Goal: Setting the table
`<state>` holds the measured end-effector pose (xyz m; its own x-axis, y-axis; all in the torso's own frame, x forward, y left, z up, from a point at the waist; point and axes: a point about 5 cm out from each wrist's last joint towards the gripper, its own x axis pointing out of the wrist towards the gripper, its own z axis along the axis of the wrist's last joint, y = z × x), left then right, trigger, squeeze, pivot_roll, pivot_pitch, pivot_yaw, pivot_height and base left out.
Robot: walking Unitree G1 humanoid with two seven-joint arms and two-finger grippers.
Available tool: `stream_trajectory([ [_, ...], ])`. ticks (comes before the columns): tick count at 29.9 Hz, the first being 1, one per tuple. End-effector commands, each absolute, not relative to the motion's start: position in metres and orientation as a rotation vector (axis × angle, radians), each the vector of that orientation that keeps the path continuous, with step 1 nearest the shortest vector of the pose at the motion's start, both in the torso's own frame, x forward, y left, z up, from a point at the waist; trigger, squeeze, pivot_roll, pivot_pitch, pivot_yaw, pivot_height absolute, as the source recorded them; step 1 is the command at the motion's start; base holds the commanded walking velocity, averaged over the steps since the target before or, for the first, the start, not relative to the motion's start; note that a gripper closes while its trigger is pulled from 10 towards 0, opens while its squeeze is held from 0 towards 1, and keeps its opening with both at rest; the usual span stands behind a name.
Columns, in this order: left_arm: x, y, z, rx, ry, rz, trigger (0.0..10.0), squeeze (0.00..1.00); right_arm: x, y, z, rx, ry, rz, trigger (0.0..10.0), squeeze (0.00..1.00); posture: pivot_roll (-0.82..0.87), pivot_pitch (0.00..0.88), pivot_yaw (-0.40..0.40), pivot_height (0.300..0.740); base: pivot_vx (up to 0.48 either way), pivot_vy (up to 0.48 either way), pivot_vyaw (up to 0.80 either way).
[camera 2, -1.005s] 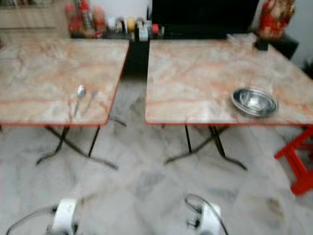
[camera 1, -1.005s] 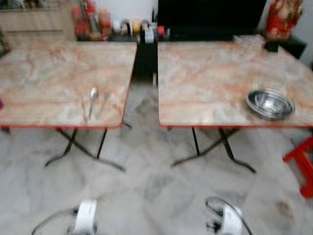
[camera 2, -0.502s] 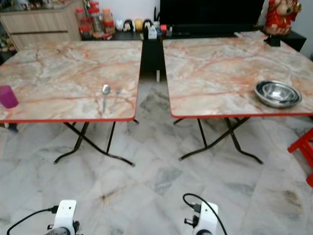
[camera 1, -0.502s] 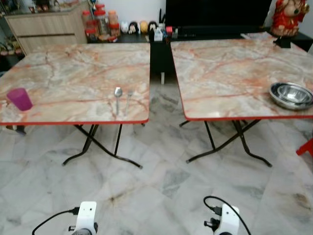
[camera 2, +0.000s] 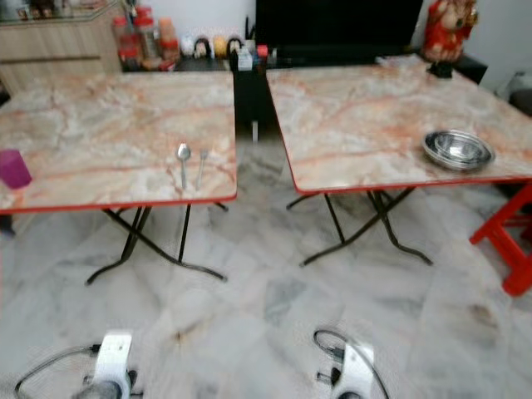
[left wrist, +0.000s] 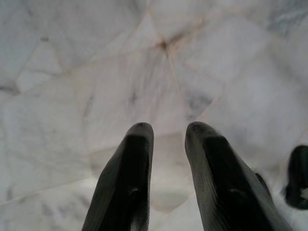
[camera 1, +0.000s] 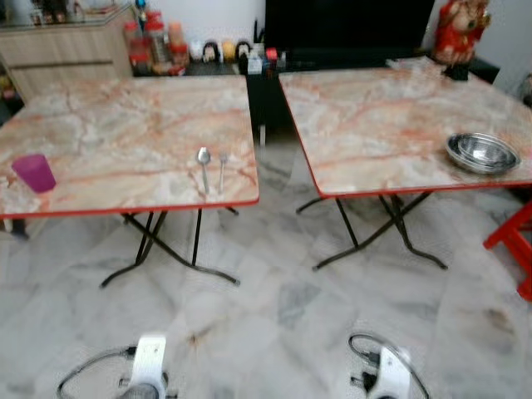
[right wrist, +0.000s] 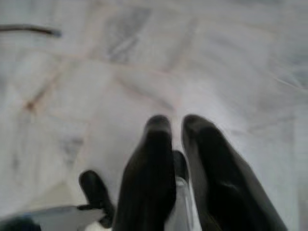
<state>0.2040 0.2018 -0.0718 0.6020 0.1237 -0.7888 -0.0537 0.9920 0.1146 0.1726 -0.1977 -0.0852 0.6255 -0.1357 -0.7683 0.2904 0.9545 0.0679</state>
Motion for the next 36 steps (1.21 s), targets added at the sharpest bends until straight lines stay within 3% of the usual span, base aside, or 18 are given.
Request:
stream_trajectory([
  [1, 0.203, 0.211, -0.071, 0.088, 0.922, 0.129, 10.0, 0.00, 0.175, -0.189, -0.085, 0.217, 0.855, -0.239, 10.0, 0.00, -0.02, 0.000, 0.026, 0.740, 0.000, 0.349, 0.00],
  [27, 0.207, 0.209, -0.069, 0.093, 0.911, 0.119, 10.0, 0.00, 0.174, -0.189, -0.085, 0.228, 0.852, -0.249, 10.0, 0.00, -0.02, 0.000, 0.028, 0.740, 0.000, 0.335, 0.00],
  [36, 0.215, 0.197, -0.065, 0.069, 0.858, 0.085, 10.0, 0.00, 0.182, -0.192, -0.081, 0.221, 0.818, -0.243, 10.0, 0.00, -0.01, 0.000, 0.023, 0.740, 0.000, 0.000, 0.00],
])
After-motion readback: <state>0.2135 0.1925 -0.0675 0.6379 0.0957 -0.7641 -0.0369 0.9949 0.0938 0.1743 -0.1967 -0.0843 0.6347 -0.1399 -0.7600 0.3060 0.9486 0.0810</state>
